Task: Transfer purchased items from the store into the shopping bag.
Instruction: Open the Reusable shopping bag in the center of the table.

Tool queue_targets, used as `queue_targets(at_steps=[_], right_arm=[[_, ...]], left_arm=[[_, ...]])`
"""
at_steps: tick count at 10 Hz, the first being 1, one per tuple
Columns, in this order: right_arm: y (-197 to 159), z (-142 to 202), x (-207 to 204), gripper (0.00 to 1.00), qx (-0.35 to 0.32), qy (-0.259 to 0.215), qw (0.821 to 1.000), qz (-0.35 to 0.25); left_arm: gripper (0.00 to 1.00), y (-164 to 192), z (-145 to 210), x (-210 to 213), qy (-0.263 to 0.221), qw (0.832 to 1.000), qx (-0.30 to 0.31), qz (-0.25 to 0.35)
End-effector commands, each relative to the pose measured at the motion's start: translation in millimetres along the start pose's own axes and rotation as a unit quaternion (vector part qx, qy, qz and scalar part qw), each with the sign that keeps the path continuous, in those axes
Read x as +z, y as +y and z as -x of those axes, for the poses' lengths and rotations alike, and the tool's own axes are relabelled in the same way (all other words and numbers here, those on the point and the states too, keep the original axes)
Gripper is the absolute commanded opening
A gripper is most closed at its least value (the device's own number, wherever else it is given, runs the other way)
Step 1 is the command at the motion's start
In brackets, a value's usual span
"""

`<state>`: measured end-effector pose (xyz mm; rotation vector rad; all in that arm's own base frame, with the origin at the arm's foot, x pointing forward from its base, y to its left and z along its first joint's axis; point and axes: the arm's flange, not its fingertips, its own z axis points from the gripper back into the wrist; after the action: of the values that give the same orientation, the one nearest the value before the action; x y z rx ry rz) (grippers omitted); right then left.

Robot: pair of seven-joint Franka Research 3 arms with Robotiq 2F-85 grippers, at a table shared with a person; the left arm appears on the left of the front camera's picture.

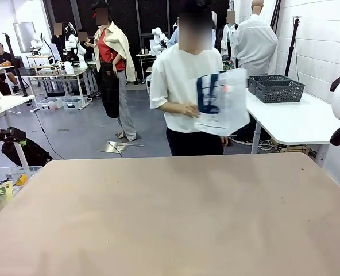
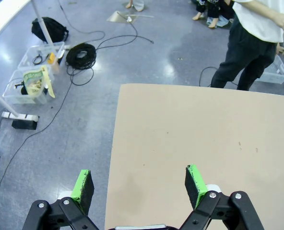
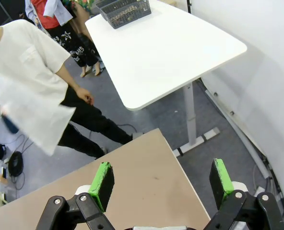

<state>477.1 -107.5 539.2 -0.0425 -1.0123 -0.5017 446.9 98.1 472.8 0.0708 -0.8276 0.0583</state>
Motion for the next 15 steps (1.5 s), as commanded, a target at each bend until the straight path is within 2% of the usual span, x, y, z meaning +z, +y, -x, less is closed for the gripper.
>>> queue_targets(at_steps=[1,15], right_arm=[[-0.6,-1.1,1.3,1.0,0.002,0.0,1.0,-0.002],[-0.6,-1.1,1.3,1.0,0.002,0.0,1.0,-0.002]], left_arm=[[1.0,2.1,1.1,1.7,-0.001,1.0,0.003,0.005],[1.0,2.1,1.1,1.7,-0.001,1.0,0.003,0.005]])
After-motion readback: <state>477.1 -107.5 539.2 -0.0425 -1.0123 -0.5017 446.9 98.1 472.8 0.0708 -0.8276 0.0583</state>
